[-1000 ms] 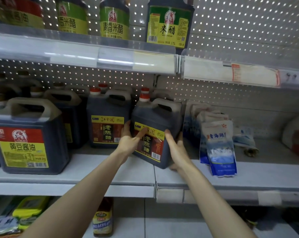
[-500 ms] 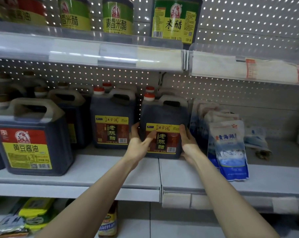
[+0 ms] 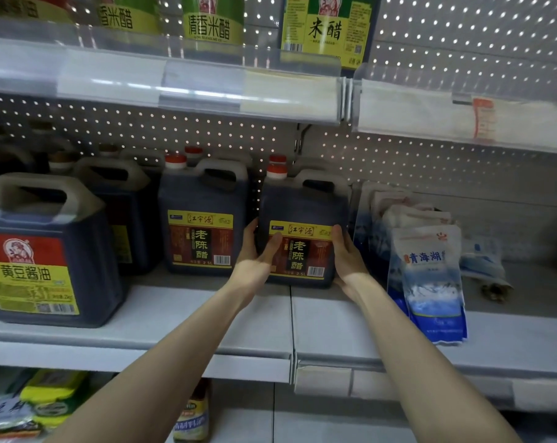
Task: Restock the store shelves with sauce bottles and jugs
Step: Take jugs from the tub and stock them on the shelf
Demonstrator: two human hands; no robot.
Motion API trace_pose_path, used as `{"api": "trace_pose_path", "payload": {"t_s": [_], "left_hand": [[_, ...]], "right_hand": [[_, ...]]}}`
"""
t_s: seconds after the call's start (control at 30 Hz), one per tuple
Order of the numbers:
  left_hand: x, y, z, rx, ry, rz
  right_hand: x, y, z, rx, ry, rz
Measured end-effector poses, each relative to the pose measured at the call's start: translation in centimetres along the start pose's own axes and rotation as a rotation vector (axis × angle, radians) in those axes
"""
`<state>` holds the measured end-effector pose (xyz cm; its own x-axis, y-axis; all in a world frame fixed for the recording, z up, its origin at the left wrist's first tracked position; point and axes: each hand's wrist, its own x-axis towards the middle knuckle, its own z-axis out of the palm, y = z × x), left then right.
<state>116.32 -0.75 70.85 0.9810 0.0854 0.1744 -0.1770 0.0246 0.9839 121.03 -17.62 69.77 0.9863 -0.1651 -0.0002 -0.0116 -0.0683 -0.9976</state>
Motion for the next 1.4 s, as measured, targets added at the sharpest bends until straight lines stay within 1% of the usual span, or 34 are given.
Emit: {"api": "trace_pose_path", "payload": {"t_s": [0.17,0.27,0.53,0.7,0.8,0.93,1.0,1.07,1.13,1.2,1.3,1.4], "left_hand": [[0.4,-0.2,0.3,-0.009,0.001,-0.001],[0.6,-0.1,0.4,0.014,0.014,0.016],[0.7,0.0,0.4,0.049,0.018,-0.005],[0.6,0.3,-0.1,0.068,0.009,-0.016],[0.3,0.9,-0.3,0.037,0.009,-0.030],[-1.7,2.0,-1.0,0.090,-0.014,-0.022],[-3.0,2.3,-2.0,0.120,-0.041,-0.013],[-4.4,2.9,-3.4,0.116,-0.030,-0.012],[-5.9,3.8,-5.2,0.114,-0.024,-0.013],[-7.8,4.4,-7.4,0.145,-0.058,-0.010],[-11.2,4.8,-12.0,0.187,-0.101,-0.003],[-15.3,4.4,-17.5,0.223,-0.120,-0.050]], "right_hand": [[0.3,-0.2,-0.3,-0.006,-0.047,-0.022],[0.6,-0.2,-0.4,-0.012,-0.059,-0.021],[0.6,-0.3,-0.6,-0.008,-0.081,-0.029],[0.3,-0.6,-0.7,-0.040,-0.063,-0.015],[-0.7,-1.3,-0.8,-0.086,-0.034,-0.004],[-3.4,-2.8,-0.9,-0.176,-0.006,-0.053],[-5.4,-3.7,-0.6,-0.165,0.000,-0.085],[-7.6,-4.4,-0.2,-0.168,0.020,-0.115],[-9.9,-4.7,0.5,-0.174,0.054,-0.122],[-12.3,-4.7,1.7,-0.183,0.079,-0.123],[-17.0,-4.3,5.1,-0.152,0.085,-0.087],[-22.0,-3.1,9.6,-0.120,0.083,-0.055]]}}
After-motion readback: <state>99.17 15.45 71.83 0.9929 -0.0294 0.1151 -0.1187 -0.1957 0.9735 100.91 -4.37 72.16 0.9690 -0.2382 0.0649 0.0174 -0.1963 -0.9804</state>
